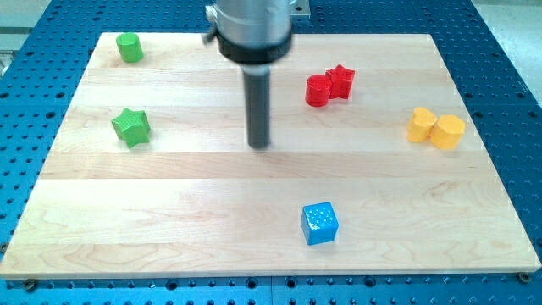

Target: Separate the yellow blocks

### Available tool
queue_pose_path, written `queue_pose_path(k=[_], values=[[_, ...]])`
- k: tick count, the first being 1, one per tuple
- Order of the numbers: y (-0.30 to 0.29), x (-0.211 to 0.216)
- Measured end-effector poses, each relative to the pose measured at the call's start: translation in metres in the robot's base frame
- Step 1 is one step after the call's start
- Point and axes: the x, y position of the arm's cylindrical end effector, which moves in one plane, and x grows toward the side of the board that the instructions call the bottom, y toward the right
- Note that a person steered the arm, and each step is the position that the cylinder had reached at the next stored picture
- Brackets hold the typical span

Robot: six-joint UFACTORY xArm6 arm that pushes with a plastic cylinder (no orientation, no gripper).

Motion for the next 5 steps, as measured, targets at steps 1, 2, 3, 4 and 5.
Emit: queue_pose_path(k=[1,2,3,4,5], values=[[0.08,0.013],[0.147,0.005],[0.171,0.004],[0.176,-0.012],[0.179,-0.027]])
